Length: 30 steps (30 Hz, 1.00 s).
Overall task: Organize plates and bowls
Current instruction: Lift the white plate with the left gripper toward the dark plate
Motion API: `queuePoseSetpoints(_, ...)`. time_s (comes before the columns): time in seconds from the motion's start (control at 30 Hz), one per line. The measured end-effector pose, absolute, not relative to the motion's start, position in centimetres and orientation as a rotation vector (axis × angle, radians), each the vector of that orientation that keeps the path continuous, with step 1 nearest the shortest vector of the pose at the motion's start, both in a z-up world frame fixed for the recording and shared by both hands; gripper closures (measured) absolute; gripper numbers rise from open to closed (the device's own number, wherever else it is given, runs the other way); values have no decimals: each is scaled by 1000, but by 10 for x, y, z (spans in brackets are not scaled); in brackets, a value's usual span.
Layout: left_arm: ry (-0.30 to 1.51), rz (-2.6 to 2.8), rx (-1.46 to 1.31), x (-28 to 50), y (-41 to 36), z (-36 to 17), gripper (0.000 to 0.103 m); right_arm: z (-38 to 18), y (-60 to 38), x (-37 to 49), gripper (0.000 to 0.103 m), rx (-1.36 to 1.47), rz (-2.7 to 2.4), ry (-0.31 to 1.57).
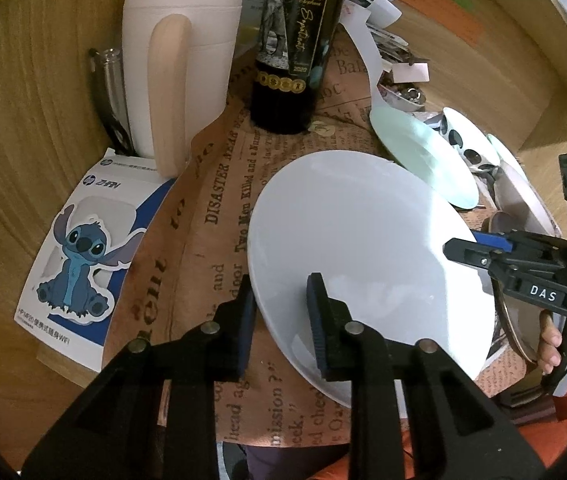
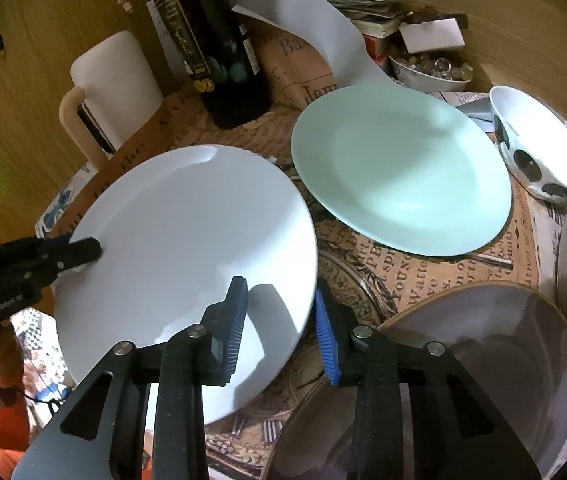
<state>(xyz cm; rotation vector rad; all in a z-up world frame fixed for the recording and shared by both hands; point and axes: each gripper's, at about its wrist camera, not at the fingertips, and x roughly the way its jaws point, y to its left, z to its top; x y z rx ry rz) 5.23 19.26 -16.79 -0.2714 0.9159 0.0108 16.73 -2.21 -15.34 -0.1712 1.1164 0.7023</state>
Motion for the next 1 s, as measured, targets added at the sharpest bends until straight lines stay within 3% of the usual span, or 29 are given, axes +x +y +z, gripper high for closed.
queuePoseSetpoints(1.0,837,50,-264,62,156,-136,77,-103,-67,156,76,-28,644,954)
